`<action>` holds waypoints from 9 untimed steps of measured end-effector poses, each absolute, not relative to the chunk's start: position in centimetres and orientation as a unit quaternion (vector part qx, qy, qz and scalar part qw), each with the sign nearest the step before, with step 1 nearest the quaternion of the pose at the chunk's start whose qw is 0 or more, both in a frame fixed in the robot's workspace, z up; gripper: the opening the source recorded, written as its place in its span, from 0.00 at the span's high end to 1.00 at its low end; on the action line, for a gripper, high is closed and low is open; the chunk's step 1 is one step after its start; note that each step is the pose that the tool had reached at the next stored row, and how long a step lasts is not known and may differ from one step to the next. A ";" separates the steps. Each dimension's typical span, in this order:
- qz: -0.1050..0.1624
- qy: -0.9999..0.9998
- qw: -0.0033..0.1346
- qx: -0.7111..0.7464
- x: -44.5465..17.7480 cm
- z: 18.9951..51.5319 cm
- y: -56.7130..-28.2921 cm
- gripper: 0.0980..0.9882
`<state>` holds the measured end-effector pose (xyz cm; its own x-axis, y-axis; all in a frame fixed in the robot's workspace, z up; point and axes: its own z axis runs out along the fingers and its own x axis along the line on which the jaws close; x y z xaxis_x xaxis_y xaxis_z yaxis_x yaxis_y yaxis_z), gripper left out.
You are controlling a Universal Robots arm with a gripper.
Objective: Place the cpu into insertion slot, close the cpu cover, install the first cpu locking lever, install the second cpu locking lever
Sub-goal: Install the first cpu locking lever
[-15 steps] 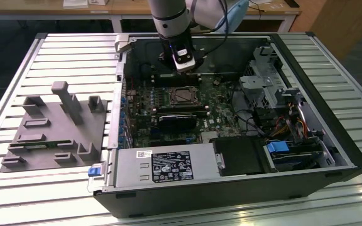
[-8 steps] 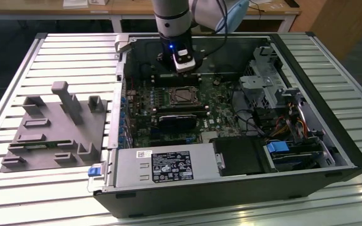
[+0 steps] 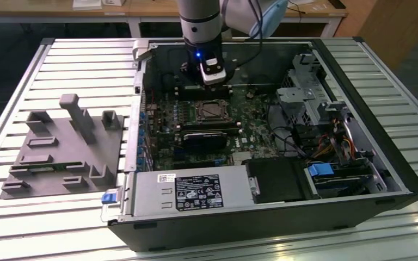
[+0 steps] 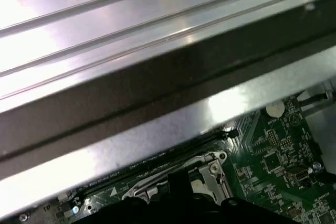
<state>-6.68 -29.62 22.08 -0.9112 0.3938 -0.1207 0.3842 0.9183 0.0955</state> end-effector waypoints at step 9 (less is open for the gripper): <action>0.030 0.977 0.066 0.199 -6.7 22.1 -31.1 1.00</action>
<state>-6.66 -31.11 22.08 -0.9121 0.3929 -0.1171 0.3850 0.9190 0.0848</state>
